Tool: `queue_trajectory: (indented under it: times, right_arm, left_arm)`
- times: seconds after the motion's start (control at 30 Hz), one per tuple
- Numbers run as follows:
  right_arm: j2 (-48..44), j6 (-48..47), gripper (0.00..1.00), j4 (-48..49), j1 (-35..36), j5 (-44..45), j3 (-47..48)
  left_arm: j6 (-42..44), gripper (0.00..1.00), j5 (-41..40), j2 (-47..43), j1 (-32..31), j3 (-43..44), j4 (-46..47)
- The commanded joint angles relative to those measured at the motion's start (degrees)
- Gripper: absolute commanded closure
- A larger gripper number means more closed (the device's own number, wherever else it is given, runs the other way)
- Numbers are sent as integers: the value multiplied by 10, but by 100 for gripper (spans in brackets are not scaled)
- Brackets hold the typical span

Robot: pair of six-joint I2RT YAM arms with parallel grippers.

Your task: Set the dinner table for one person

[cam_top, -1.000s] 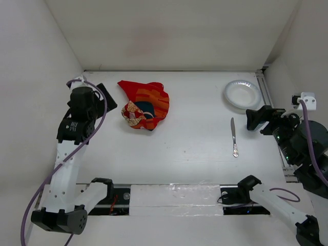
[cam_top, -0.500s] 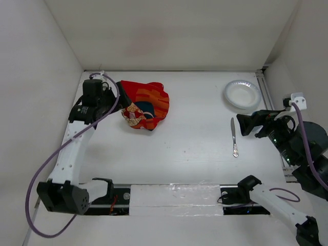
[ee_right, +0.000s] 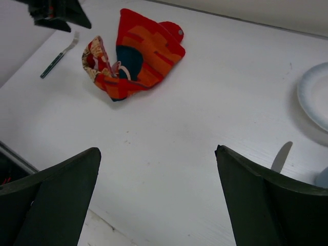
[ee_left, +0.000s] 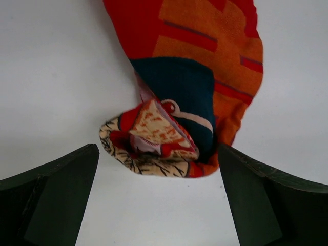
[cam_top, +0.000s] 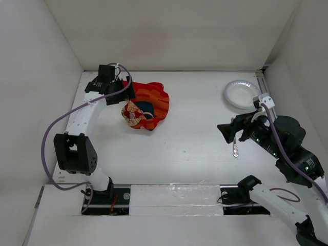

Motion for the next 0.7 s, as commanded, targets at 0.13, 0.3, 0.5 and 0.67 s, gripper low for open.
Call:
queue_trajectory:
  times: [0.13, 0.3, 0.5, 0.67]
  right_arm:
    - [12, -35, 0, 46, -2, -87, -5]
    - [5, -40, 0, 40, -2, -106, -17]
    - [-7, -45, 0, 46, -2, -121, -33]
    - [-1, -45, 0, 53, -2, -138, -33]
  left_arm:
    - [75, 4, -15, 68, 0, 59, -1]
    - [101, 4, 63, 80, 0, 54, 42]
    - [115, 4, 100, 86, 5, 33, 66]
    - [121, 15, 110, 127, 5, 40, 58]
